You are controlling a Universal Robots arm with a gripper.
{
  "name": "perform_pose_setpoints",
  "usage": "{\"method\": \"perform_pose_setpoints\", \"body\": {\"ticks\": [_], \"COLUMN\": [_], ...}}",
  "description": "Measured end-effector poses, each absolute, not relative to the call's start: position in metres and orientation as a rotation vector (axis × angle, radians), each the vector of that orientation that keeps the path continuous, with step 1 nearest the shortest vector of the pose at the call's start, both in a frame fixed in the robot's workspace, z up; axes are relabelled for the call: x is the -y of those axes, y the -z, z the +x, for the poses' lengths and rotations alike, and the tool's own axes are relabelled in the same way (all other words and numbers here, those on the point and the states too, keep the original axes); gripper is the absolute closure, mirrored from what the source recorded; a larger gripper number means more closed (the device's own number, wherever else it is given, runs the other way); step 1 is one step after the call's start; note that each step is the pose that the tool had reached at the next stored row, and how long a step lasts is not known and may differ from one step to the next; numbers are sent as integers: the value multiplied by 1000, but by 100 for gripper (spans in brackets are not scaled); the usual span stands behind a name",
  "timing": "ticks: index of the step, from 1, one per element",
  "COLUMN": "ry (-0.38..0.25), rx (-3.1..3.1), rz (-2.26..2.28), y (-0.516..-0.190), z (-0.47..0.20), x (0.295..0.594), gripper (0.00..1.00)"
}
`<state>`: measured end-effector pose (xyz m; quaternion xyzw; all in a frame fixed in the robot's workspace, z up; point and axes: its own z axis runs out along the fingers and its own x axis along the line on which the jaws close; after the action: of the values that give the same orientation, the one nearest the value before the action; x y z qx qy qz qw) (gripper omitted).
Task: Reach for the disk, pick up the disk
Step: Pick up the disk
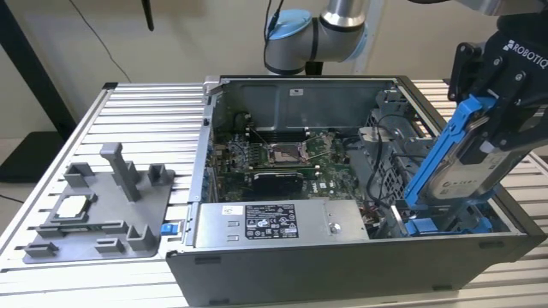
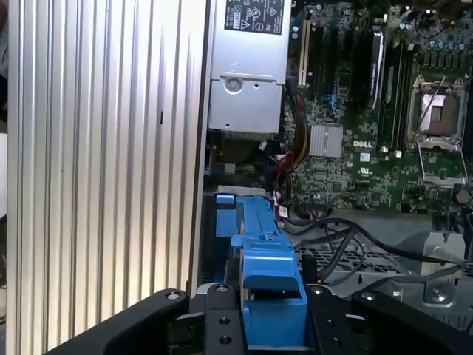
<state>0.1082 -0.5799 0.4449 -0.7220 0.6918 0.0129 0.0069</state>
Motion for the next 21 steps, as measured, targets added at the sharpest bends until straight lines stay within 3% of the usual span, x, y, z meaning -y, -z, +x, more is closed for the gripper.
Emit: {"method": "perform_pose_setpoints", "body": {"ticks": [21], "ry": [-52], "rx": [-2166], "rz": [-2246], "y": [-438], "z": [113], "x": [583], "gripper": [100]}}
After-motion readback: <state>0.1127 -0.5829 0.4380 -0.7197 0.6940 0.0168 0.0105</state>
